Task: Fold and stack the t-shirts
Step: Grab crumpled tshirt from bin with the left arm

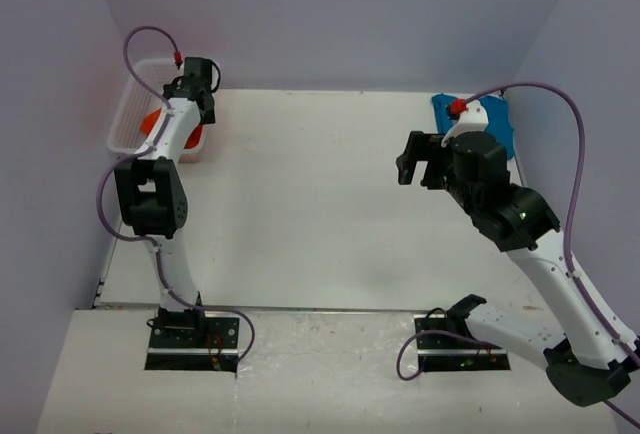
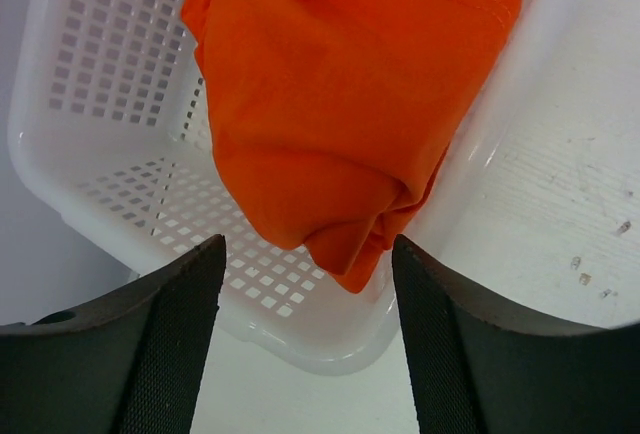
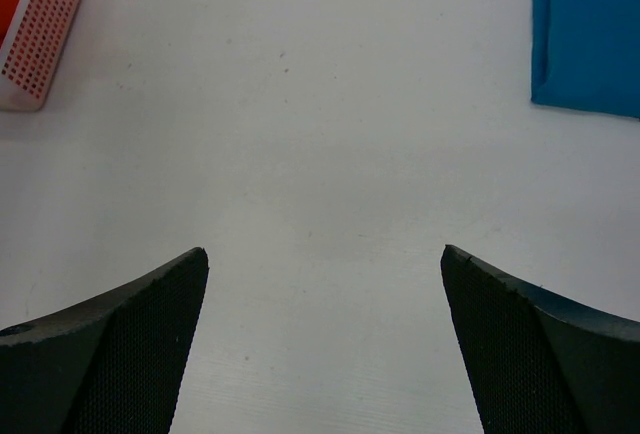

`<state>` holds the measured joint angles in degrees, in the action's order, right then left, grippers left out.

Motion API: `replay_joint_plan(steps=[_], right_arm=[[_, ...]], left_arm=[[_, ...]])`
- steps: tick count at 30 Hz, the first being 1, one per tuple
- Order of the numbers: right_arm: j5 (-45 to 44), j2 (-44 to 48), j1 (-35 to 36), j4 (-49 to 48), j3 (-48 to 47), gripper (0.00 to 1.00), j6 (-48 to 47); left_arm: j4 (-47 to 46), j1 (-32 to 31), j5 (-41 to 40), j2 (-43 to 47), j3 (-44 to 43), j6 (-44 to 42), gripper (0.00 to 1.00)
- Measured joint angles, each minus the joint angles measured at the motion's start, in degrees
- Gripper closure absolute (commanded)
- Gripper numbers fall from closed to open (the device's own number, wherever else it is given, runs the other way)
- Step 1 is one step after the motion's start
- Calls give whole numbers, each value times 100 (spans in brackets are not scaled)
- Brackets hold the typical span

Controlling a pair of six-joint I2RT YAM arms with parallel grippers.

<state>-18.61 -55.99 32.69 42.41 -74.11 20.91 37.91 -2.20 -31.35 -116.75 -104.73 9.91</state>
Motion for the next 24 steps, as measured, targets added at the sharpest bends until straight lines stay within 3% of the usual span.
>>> replay_joint_plan(steps=[5,8,10,15,17,18,24], right_arm=[[-35,0,0,0,0,1,-4],[-37,-9,0,-2,0,1,-4],[-35,-31,0,-9,9,1,-2],[-13,-140,0,-31,122,1,4],[2,-175,0,-33,184,1,2],[7,-190,0,-37,210,1,4],[39,-323,0,-55,238,1,22]], left_arm=[[48,72,4,-238,-46,4,35],[48,101,11,-343,-76,26,45],[52,116,22,-398,-96,46,58],[59,160,120,-516,-271,46,74],[55,170,151,-522,-326,66,88],[59,170,164,-522,-356,63,100],[33,175,264,-522,-385,79,100]])
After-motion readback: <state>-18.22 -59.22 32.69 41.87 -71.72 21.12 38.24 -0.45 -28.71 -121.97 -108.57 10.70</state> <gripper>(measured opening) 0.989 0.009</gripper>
